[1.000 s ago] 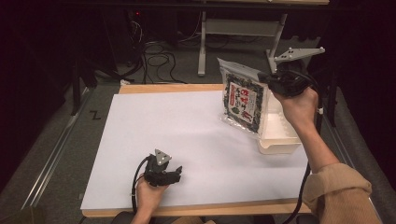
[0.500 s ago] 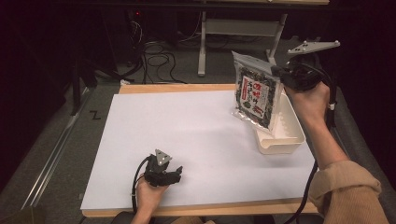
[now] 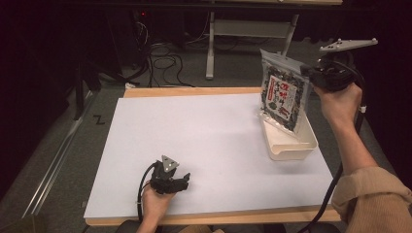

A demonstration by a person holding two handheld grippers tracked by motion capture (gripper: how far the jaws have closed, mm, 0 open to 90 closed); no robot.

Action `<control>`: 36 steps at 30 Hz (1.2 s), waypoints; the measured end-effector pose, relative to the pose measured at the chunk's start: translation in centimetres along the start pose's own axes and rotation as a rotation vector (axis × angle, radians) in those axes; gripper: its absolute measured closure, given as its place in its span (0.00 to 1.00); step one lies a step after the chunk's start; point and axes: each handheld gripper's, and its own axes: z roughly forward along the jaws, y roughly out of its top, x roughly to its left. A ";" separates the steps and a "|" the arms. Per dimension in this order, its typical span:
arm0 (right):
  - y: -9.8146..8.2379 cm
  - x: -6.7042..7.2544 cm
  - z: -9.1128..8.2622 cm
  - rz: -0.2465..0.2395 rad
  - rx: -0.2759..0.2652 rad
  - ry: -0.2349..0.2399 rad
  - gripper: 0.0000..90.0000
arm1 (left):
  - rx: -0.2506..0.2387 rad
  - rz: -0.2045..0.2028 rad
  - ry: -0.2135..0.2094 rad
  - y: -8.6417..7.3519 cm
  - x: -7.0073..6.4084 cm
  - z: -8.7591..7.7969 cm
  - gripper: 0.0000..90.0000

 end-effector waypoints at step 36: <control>-2.1 -2.3 3.9 0.046 0.040 -0.090 1.00 | 0.016 0.029 -0.009 0.0 -0.5 0.2 0.32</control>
